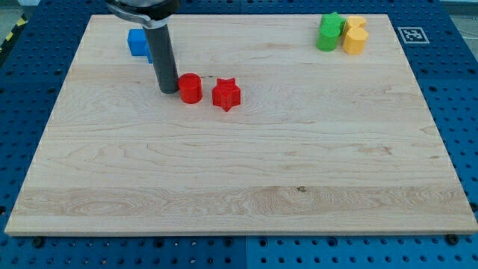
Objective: Slightly push the blue blocks towards the right side of the board
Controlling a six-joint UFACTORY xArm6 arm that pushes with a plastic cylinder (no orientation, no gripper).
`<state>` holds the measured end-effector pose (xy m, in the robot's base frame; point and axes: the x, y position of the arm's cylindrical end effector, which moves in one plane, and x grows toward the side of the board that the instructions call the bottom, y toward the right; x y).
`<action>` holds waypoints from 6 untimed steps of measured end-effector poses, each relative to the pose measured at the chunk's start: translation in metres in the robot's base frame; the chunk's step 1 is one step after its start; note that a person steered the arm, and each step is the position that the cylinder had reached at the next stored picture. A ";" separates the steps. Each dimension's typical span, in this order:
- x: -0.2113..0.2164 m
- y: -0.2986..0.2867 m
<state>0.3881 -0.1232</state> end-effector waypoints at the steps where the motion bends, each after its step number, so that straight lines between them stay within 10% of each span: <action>1: -0.017 -0.073; 6: -0.136 -0.070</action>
